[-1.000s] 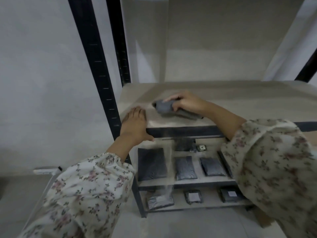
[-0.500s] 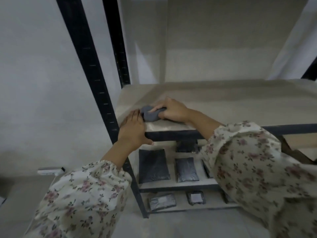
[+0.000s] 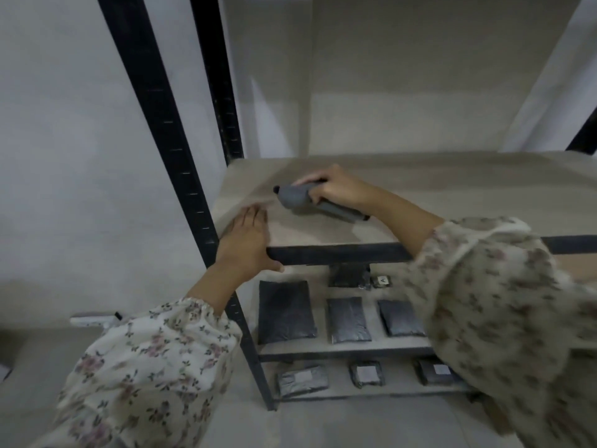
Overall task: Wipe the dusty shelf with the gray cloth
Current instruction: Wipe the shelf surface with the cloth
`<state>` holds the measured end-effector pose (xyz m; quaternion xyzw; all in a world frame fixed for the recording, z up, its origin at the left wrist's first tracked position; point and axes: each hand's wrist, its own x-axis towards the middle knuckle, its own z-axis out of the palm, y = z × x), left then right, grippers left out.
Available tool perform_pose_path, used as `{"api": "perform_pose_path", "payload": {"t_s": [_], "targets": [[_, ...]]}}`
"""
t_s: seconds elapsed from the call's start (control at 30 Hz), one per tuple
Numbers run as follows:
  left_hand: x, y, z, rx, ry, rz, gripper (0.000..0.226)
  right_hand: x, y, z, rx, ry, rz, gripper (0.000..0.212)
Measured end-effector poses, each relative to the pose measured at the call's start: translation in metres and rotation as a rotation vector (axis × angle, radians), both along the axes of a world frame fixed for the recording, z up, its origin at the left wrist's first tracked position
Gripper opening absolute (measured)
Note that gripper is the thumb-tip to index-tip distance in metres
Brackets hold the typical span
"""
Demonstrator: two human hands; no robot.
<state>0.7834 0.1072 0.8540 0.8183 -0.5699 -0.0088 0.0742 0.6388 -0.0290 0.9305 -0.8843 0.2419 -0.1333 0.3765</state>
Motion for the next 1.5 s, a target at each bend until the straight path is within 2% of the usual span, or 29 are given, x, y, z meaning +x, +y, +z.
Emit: {"api": "perform_pose_path", "payload": {"t_s": [0.13,0.23,0.43,0.53,0.6,0.67,0.77,0.83,0.9,0.97,1.07,1.13,1.2,1.3,1.37,1.43,1.47,1.5], "targets": [[-0.001,0.000,0.001,0.000,-0.003,0.014,0.124,0.031,0.001,-0.031,-0.196,0.092,-0.044,0.040],[-0.004,0.002,0.002,0.004,0.008,0.016,0.123,0.023,0.008,-0.038,-0.281,0.103,0.025,0.038],[-0.005,0.004,0.003,0.003,0.062,0.004,0.121,-0.017,0.034,-0.034,-0.177,0.108,0.244,0.040],[-0.002,0.004,0.006,-0.016,0.144,-0.021,0.114,-0.032,0.031,-0.016,0.080,0.084,0.194,0.040],[0.000,0.007,0.009,-0.124,0.312,-0.056,0.103,-0.029,0.023,-0.008,0.331,-0.091,0.053,0.035],[-0.002,0.014,0.017,-0.263,0.582,-0.072,0.094,-0.021,0.019,-0.005,0.615,-0.310,-0.043,0.030],[-0.006,0.015,0.027,-0.510,1.056,-0.037,0.057,-0.004,0.030,-0.011,1.012,-0.449,-0.107,0.020],[-0.011,0.007,0.030,-0.639,1.492,0.086,0.044,0.009,0.045,-0.019,1.177,-0.473,-0.121,0.020],[-0.019,0.002,0.037,-0.670,1.816,0.218,0.048,0.023,0.061,-0.025,1.256,-0.508,-0.116,0.024],[-0.022,0.002,0.042,-0.664,1.941,0.275,0.052,0.034,0.071,-0.026,1.221,-0.516,-0.125,0.034],[-0.014,0.008,0.046,-0.704,1.997,0.212,0.048,0.043,0.072,-0.016,0.900,-0.463,-0.171,0.040],[-0.006,0.012,0.050,-0.679,1.942,0.189,0.053,0.039,0.063,-0.008,0.611,-0.375,-0.242,0.041],[-0.005,0.012,0.058,-0.662,1.684,0.196,0.052,0.029,0.051,-0.006,0.424,-0.277,-0.273,0.044],[-0.004,0.004,0.065,-0.641,1.085,0.155,0.050,0.012,0.037,-0.017,0.315,-0.157,-0.223,0.032],[-0.008,-0.001,0.060,-0.498,0.644,0.178,0.049,-0.002,0.028,-0.030,0.055,-0.058,-0.147,0.028],[-0.014,-0.005,0.044,-0.270,0.132,0.236,0.052,-0.019,0.019,-0.046,-0.205,0.089,-0.067,0.040],[-0.017,-0.007,0.037,-0.196,-0.041,0.250,0.054,-0.028,0.017,-0.050,-0.294,0.151,-0.054,0.048],[-0.017,-0.009,0.032,-0.139,-0.134,0.256,0.056,-0.037,0.016,-0.054,-0.357,0.191,-0.052,0.056]]}}
